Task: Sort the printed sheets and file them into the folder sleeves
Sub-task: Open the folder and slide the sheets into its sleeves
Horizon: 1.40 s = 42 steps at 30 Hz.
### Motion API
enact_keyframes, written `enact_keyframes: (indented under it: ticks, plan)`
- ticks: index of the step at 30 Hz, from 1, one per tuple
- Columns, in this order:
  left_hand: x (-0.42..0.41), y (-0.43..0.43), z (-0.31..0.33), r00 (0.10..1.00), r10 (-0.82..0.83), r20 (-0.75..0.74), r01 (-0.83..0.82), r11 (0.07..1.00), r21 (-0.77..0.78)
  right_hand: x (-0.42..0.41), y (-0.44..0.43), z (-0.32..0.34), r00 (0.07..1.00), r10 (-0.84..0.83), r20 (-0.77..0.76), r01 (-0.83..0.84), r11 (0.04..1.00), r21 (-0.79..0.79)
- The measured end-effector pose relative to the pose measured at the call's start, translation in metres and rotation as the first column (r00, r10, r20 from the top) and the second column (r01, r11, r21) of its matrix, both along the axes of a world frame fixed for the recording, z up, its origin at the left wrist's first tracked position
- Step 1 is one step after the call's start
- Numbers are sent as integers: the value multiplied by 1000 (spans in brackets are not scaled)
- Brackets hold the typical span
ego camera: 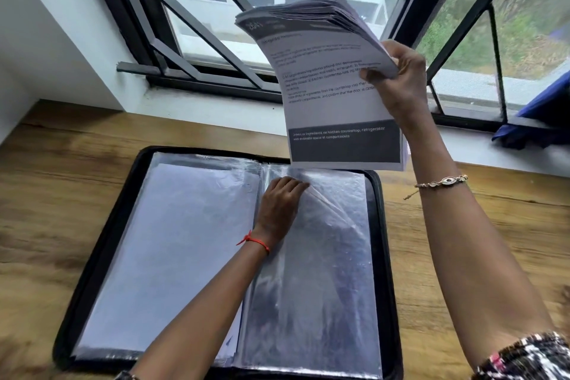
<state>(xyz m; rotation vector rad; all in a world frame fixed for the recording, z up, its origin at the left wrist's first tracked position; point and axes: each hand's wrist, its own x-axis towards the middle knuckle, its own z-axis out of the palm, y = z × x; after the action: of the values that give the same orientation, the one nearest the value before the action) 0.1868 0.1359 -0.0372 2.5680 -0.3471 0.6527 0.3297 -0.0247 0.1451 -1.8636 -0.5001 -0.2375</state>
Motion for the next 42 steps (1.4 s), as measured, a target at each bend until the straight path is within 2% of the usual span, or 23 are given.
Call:
enact_keyframes:
  ticks: [16,23,29,37,42]
  plan:
    - [6,3,2,1000,-24,2,24,990,-136,3,1,-8,1000,5,13,-5,999,31]
    - [6,-1,2,999,-25,28,27,994,-103,8,10,-10,1000,11,-23,-15,982,-186]
    - [7,-8,2,995,7,99,0,997,-71,15,14,-2,998,-46,45,58,938,-340]
    - [9,-14,3,999,43,31,-41,997,-65,12,34,7,1000,18,19,-10,938,-346]
    - [9,-15,7,997,78,30,-76,996,-54,13,38,10,991,125,-38,-130,967,-218]
